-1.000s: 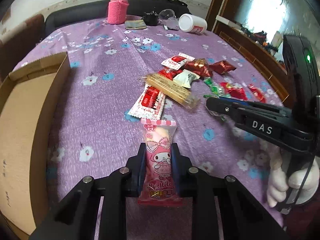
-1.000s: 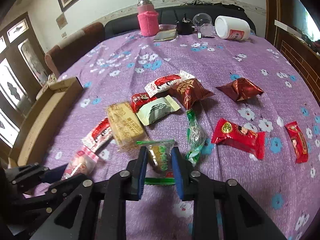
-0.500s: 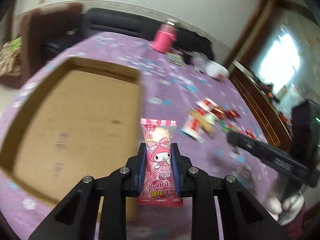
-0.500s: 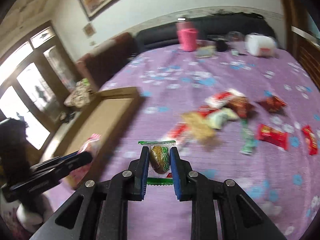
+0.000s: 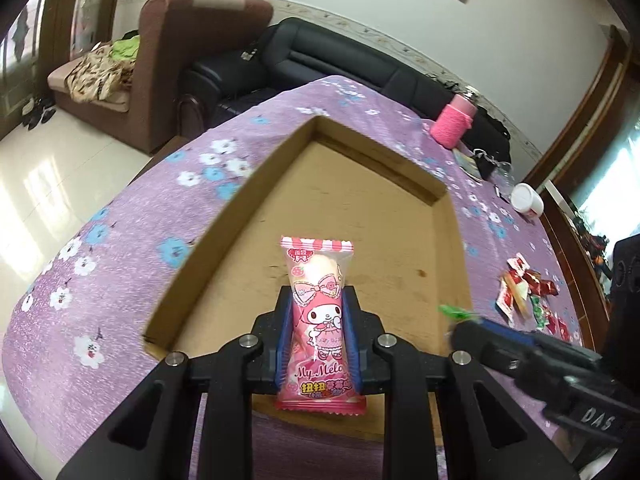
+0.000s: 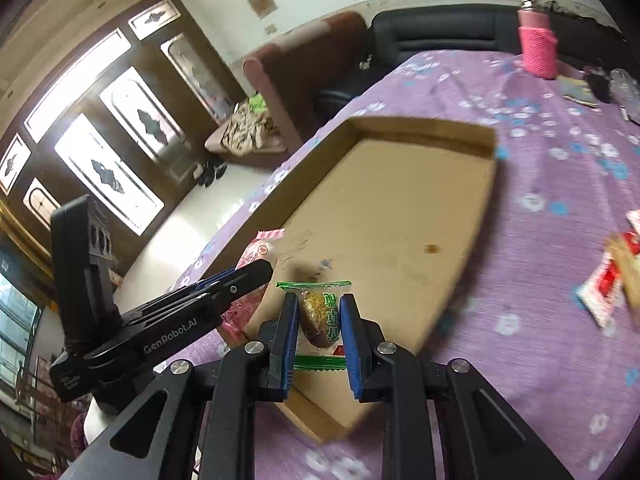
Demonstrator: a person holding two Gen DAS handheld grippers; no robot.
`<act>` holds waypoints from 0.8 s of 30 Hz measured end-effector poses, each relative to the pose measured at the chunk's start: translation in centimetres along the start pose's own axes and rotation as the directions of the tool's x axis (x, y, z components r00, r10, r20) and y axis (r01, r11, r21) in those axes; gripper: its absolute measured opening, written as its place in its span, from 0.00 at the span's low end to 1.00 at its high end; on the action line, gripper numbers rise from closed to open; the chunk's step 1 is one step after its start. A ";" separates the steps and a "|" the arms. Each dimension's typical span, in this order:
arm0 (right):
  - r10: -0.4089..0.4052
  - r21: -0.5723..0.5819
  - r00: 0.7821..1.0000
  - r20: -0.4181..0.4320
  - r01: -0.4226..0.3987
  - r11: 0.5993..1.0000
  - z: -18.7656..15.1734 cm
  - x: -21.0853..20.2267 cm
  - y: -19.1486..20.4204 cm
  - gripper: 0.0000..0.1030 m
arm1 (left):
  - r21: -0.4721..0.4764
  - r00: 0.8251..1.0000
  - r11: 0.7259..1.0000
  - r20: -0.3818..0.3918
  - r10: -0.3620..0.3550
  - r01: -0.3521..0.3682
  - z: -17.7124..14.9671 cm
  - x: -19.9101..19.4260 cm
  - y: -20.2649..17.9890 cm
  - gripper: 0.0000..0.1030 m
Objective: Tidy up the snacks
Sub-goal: 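Carry the pink bag into the cardboard box and release it while the right gripper drops a green candy there, then grasp the clear biscuit pack with the left gripper while the right grasps a red packet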
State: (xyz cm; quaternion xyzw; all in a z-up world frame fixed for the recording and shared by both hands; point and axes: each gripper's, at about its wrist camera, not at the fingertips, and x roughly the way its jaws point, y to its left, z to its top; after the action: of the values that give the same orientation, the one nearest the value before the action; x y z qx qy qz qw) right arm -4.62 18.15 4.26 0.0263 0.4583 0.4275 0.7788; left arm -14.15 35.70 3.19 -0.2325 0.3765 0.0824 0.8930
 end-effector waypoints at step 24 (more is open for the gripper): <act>-0.286 0.271 0.935 0.210 0.226 0.936 -3.9 -14.7 -13.8 0.38 | 0.175 0.978 0.972 0.104 -0.179 0.159 -0.7 -6.5 -7.5 0.72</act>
State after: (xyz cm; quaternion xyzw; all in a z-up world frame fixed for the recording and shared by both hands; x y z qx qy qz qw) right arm -1.83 -2.09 6.16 0.1136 0.4066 0.2558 0.8696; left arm -16.78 28.96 10.02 -0.1833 0.3070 -0.0118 0.9338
